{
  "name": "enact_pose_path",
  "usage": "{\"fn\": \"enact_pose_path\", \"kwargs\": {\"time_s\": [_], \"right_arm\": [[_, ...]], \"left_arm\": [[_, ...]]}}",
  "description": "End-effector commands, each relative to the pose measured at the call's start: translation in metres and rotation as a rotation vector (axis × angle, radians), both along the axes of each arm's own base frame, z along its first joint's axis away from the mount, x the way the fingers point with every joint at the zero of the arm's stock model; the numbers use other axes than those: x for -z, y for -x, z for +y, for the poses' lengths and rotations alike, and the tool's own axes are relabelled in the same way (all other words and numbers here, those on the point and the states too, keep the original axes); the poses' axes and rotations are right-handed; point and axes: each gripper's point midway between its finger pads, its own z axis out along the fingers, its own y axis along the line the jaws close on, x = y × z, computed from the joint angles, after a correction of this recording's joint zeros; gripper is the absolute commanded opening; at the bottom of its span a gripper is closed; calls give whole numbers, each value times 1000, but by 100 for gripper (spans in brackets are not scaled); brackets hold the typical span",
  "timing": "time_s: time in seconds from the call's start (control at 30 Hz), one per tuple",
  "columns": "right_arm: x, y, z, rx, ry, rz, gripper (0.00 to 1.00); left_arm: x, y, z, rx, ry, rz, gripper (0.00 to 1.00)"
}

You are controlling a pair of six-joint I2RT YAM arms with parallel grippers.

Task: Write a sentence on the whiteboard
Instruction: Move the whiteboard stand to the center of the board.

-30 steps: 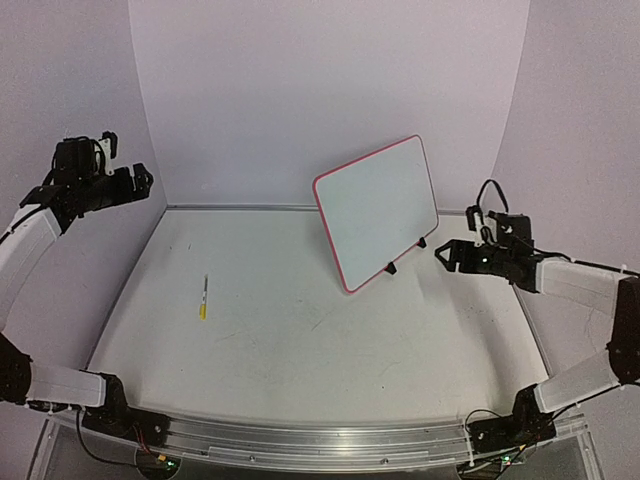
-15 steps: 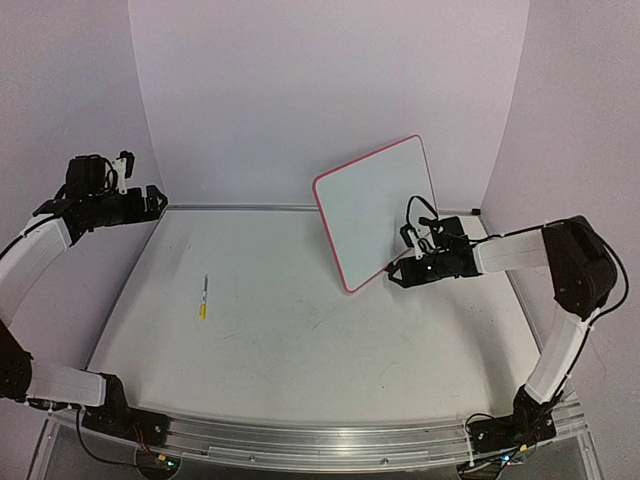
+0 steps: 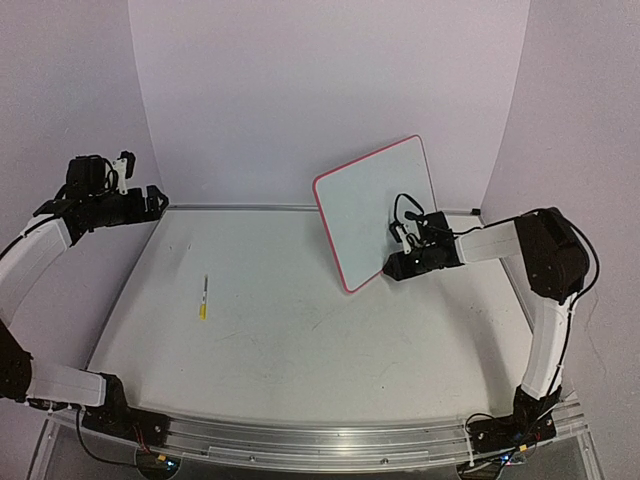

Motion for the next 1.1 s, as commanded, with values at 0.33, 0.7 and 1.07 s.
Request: {"fn": "enact_pose_path", "kwargs": {"time_s": [0.33, 0.7, 1.07], "right_arm": [[12, 1, 15, -87, 30, 7, 37], [3, 18, 49, -116, 20, -57, 33], [12, 4, 53, -37, 57, -146, 33]], "left_arm": [[-18, 2, -1, 9, -1, -67, 99], [-14, -1, -2, 13, 3, -52, 99], [-12, -1, -2, 11, 3, -46, 99]]}}
